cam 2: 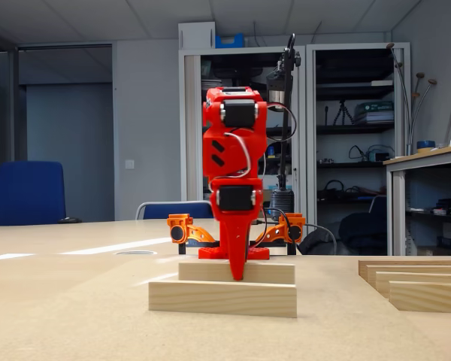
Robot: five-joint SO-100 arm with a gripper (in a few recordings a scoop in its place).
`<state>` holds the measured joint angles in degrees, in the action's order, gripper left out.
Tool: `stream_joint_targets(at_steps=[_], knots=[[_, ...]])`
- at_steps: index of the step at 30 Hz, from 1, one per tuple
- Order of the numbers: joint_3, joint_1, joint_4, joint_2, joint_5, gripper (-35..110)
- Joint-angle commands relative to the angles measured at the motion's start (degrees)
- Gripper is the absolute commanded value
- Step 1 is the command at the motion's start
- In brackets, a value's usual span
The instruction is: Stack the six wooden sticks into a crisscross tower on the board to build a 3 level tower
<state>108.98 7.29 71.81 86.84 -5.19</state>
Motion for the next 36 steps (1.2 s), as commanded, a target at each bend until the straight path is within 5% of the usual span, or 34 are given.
stream_joint_targets(at_steps=[1,20,36], knots=[[0.70,0.26,0.88,0.88,-0.44,6],[0.70,-0.26,2.46,2.29,-1.32,21],[-6.42,10.20,15.56,18.28,-11.95,27]])
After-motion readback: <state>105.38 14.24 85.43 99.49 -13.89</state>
